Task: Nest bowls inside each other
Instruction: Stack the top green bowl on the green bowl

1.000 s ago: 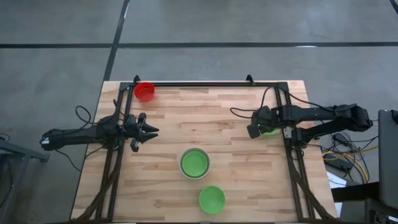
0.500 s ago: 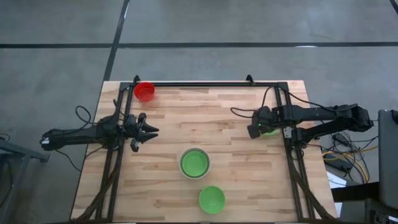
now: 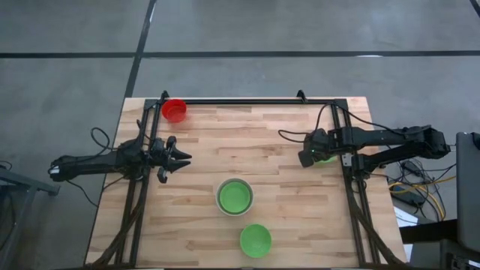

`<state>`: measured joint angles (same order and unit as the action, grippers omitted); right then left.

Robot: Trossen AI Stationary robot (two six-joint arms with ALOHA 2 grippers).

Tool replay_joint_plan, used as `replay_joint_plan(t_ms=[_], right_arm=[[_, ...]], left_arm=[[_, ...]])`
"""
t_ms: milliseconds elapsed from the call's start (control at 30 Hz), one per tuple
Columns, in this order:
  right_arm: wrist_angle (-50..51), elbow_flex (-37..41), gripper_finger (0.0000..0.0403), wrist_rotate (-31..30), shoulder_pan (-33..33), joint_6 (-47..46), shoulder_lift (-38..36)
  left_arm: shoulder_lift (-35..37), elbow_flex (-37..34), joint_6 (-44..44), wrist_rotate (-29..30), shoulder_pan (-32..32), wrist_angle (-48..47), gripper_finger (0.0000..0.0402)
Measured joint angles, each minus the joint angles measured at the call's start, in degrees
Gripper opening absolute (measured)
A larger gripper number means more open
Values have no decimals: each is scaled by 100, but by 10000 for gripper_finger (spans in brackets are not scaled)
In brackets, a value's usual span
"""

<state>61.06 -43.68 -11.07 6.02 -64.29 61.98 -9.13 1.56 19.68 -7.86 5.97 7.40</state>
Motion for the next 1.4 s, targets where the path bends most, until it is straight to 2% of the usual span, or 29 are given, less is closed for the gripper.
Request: replay_joint_plan(t_ms=[333, 800, 1133, 1400], right_arm=[[7, 7, 9, 0, 0, -302, 2], [-359, 367, 11, 90, 0, -22, 2], [-339, 393, 66, 63, 7, 179, -2], [-588, 766, 103, 89, 4, 118, -6]], left_arm=[[0, 0, 0, 0, -1, -1, 122], [0, 0, 0, 0, 1, -2, 122], [0, 0, 0, 0, 0, -2, 122], [0, 0, 0, 0, -1, -2, 122]])
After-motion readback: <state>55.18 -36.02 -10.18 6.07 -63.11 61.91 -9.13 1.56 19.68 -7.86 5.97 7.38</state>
